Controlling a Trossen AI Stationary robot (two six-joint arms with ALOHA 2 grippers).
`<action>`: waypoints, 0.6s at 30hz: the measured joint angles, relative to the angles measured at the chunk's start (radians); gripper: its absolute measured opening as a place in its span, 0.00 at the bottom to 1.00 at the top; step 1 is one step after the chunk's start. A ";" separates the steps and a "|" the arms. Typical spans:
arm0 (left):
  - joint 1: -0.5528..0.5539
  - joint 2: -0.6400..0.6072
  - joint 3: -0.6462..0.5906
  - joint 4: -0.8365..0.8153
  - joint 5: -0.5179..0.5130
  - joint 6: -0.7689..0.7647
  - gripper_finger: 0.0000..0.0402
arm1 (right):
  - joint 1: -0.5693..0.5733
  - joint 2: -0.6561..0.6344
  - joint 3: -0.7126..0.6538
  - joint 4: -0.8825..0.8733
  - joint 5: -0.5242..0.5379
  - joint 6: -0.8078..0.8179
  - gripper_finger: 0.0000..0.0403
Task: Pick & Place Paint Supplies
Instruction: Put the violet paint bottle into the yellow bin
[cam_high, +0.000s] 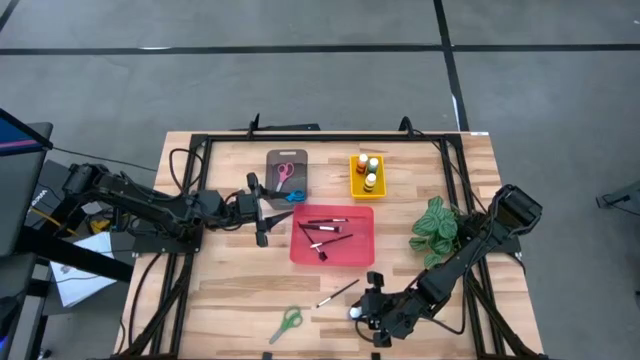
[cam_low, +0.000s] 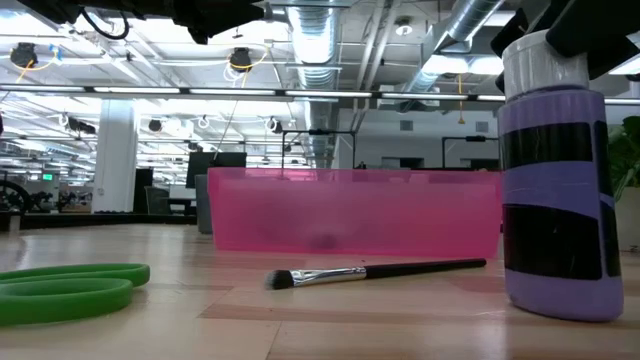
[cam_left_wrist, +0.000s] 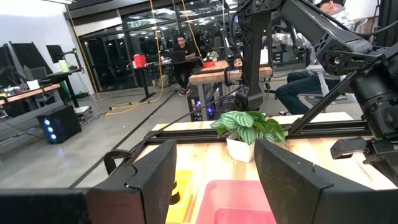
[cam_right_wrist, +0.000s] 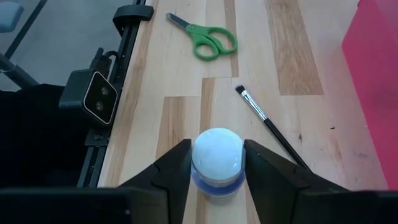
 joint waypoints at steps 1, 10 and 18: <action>0.000 0.000 0.000 0.000 0.000 0.000 0.52 | 0.000 0.000 0.000 0.000 0.000 0.000 0.35; 0.000 0.000 0.000 0.000 0.000 0.000 0.52 | 0.000 0.000 0.000 -0.004 0.000 -0.004 0.40; 0.000 0.000 0.000 0.000 0.000 0.000 0.52 | 0.000 0.006 0.000 -0.002 0.001 -0.026 0.41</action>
